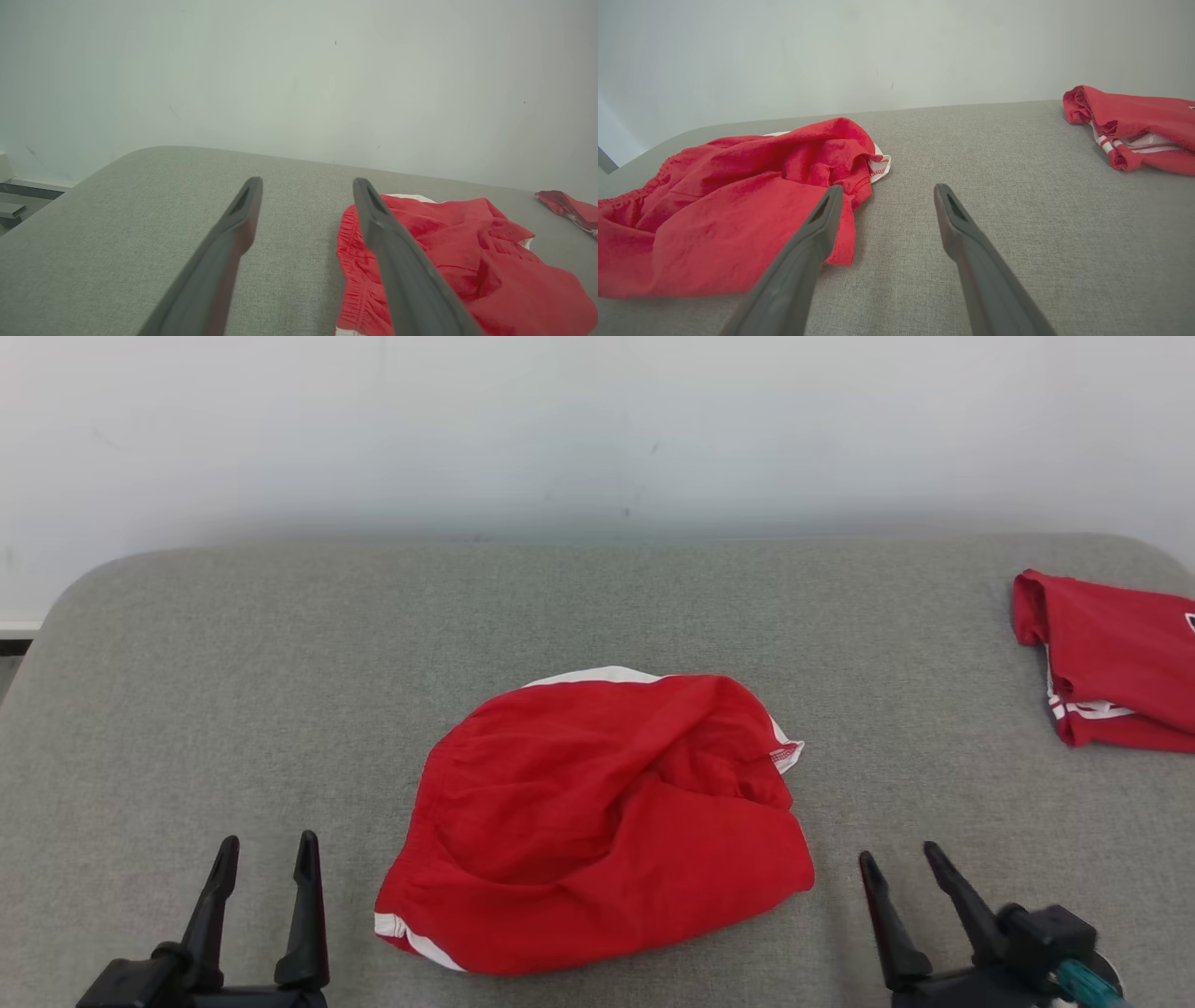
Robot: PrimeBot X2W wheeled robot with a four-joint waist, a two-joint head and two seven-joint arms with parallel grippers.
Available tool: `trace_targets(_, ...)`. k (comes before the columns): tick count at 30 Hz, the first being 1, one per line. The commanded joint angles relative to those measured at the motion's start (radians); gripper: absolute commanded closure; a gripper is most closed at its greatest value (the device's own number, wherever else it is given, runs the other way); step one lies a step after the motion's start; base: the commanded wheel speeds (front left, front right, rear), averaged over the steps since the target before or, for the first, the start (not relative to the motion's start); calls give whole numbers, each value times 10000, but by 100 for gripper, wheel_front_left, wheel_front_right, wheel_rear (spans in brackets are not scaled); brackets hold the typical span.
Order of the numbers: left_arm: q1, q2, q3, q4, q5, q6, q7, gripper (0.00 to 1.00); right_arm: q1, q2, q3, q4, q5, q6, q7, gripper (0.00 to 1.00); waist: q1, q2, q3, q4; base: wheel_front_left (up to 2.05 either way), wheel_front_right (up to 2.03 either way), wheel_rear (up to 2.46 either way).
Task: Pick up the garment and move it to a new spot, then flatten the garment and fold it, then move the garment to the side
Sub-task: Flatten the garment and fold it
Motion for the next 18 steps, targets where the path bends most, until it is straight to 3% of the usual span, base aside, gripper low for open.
trace_targets(1,-105,-25,-76,0,23,18,-4,0,-365,-160,349,325,178,-31,73,0,0,0,71,94,0,0,0)
trace_targets(16,-516,-141,-715,168,-130,15,-4,0,-2799,-584,2729,3772,1674,-31,465,0,0,0,648,1091,0,0,0)
trace_targets(18,-544,-146,-727,193,-124,16,-4,0,-2934,-479,3036,4045,2197,-30,554,100,0,0,679,1149,0,0,0)
